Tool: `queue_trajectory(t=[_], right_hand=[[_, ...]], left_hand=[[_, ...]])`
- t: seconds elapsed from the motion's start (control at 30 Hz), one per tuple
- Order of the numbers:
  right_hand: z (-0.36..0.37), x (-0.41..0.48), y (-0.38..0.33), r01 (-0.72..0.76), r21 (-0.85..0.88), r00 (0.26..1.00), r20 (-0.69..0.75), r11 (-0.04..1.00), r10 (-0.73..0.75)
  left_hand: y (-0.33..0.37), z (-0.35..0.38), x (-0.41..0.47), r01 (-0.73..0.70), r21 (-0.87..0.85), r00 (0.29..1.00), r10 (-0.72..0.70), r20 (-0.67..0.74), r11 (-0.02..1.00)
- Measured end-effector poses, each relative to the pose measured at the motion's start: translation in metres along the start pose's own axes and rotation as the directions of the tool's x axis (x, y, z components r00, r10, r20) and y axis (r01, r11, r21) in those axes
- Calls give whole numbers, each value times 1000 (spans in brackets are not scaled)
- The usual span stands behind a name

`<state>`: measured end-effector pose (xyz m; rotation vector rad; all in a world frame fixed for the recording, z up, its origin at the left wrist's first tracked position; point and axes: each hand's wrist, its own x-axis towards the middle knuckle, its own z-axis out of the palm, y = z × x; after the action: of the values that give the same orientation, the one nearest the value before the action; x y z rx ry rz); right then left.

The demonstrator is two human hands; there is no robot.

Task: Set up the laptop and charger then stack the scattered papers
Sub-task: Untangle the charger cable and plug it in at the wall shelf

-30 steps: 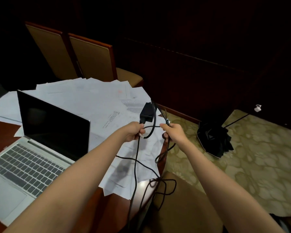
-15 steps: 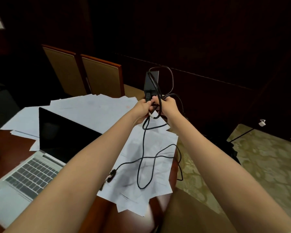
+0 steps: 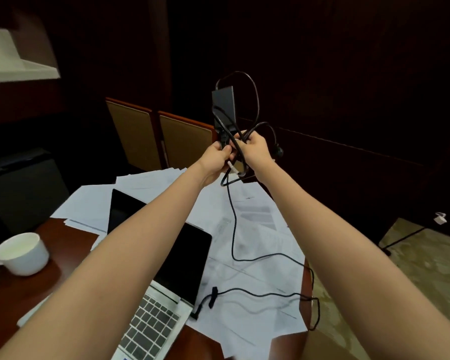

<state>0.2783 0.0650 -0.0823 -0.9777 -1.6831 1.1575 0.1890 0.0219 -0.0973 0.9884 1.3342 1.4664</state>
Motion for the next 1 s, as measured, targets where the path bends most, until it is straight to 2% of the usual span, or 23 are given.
queue_trajectory(t=[0.33,0.57,0.8,1.0], right_hand=[[62,-5,-5,23,-8,977,214,1000,-21],[116,5,-11,39,-80,967,256,996,-17],[214,32,-19,48,-145,971,239,988,-12],[275,47,-32,102,-211,975,217,972,-55]], left_hand=[[1,-62,-32,58,82,979,-41,-199,995],[4,-142,-24,116,257,968,-51,-246,959],[9,-244,9,145,331,983,-98,-155,932],[17,-306,26,147,251,988,-128,-91,957]])
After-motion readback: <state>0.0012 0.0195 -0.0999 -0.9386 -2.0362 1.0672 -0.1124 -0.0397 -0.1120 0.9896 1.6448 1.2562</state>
